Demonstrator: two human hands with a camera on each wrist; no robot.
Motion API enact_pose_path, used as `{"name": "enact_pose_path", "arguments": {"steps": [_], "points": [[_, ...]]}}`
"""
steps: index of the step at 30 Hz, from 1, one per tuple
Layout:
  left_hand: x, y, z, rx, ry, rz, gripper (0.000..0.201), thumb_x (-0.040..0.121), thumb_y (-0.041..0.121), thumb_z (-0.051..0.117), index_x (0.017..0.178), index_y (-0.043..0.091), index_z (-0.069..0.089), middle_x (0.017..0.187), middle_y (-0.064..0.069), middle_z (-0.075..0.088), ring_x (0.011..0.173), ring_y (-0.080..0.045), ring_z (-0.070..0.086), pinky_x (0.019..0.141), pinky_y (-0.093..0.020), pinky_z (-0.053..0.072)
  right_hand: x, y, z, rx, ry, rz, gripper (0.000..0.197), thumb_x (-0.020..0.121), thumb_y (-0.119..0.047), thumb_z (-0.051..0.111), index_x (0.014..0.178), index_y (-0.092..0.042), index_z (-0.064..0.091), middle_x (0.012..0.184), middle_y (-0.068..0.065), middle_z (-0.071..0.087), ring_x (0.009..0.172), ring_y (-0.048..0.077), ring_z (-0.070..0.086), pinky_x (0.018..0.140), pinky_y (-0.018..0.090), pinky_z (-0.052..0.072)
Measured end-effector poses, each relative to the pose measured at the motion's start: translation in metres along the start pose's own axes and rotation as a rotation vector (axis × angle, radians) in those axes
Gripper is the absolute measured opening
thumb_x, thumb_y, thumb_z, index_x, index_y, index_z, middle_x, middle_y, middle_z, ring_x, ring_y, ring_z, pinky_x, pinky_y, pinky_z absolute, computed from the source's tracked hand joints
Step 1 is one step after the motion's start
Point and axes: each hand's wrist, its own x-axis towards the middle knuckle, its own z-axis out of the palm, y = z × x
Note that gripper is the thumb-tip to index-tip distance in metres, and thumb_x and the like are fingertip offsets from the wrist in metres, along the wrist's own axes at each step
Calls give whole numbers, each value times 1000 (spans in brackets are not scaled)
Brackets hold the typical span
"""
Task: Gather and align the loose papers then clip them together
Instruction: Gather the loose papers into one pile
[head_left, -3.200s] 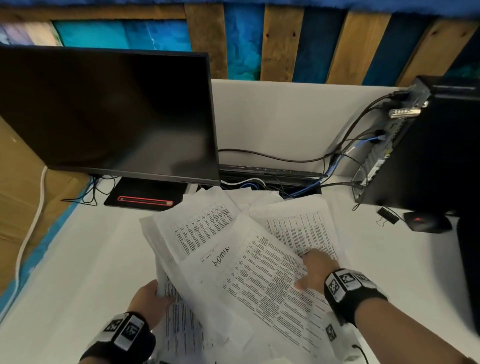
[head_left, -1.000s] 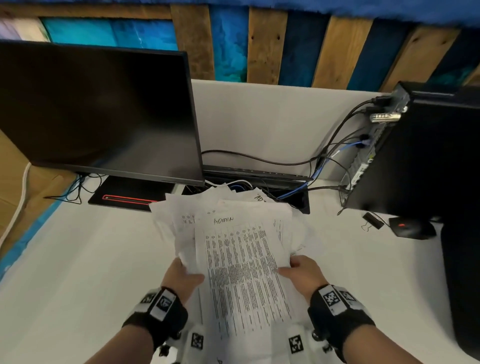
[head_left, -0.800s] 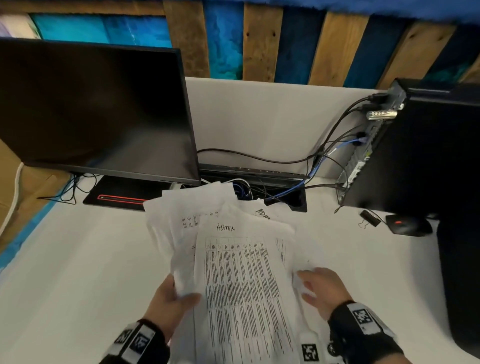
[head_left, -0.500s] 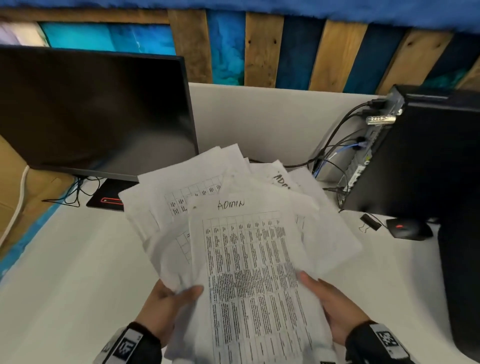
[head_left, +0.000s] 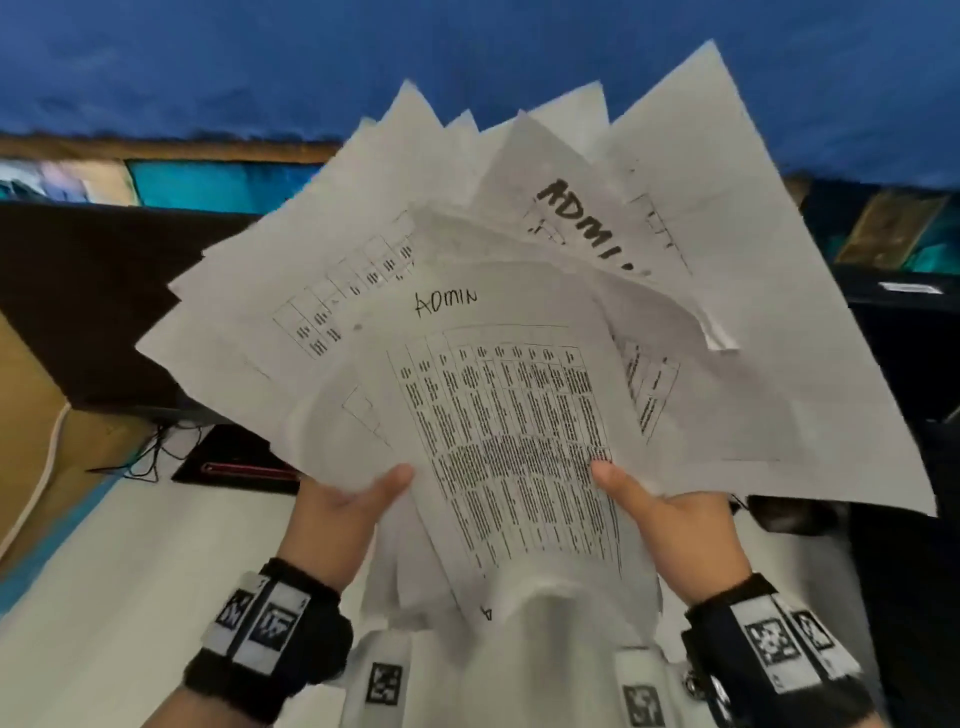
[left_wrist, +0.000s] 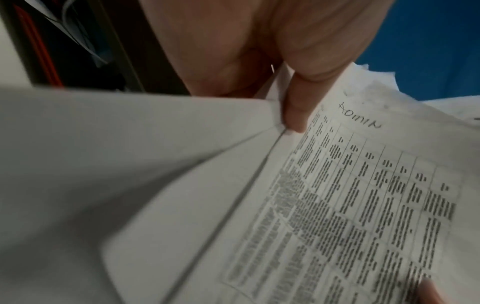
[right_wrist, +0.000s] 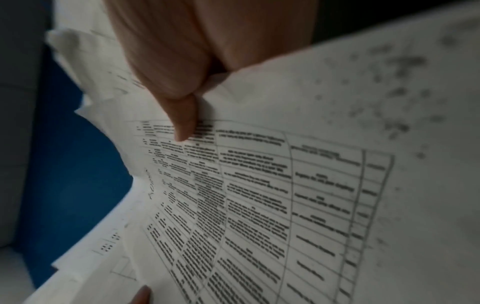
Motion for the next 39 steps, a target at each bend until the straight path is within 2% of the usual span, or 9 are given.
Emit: {"name": "enact_pose_path", "arguments": {"steps": [6,10,15,18,21,23,26,31,39], "points": [[-1,-22,1,-408,10,-129,80,40,28,94,112,6,67,115,-23,68,112,-40,62,97,-62,42,-12,26,-10,3,-145,223,44,45,-62,79,68,-28,62,96,6,64,94,20,57,96,35,40],[-14,-58,4,-478,0,-241,77,35,18,95,108,13,70,115,-24,68,109,-42,63,92,-63,46,-17,61,0,101,-105,259,20,57,-28,87,53,-14,73,72,8,77,52,1,61,64,11,47],[-7,-60,12,-404,59,-207,87,27,39,94,109,24,68,111,-6,73,108,-28,66,100,-54,44,-4,76,6,125,7,180,42,74,-15,79,44,-6,50,35,0,43,30,14,37,38,19,32],[3,-31,16,-337,-2,-30,61,47,22,88,105,22,69,102,-2,75,99,-13,70,93,-38,53,-1,52,1,202,29,49,9,79,-9,74,72,-4,70,50,-5,70,45,6,65,43,12,47],[11,-12,6,-341,-135,106,54,52,15,86,103,26,72,108,-3,74,105,-18,69,86,-34,55,-1,40,-9,235,51,-34,24,73,-4,77,50,-4,70,44,3,67,36,3,56,43,8,46],[9,-24,-1,-360,-160,73,62,44,24,92,103,20,72,108,-9,74,104,-25,69,85,-40,56,-4,51,-14,268,62,-21,45,72,3,75,32,-14,61,35,-4,59,37,2,55,50,12,49],[-4,-58,0,-433,-111,-101,74,27,28,97,96,15,74,105,-16,74,102,-33,68,79,-39,58,-7,76,-13,314,24,7,14,72,9,71,73,-5,74,65,-7,75,65,7,72,60,18,53],[-7,-76,14,-521,-122,-206,85,37,9,94,115,6,63,112,-18,71,110,-36,64,77,-36,58,8,100,-1,532,-11,69,50,63,7,70,112,5,63,106,15,74,98,26,71,73,25,57],[2,-68,4,-530,-173,-240,72,38,5,93,106,8,70,111,-20,70,105,-35,67,79,-41,58,14,113,-13,453,-61,132,41,60,-2,81,99,7,71,100,17,75,97,32,71,90,41,53]]}}
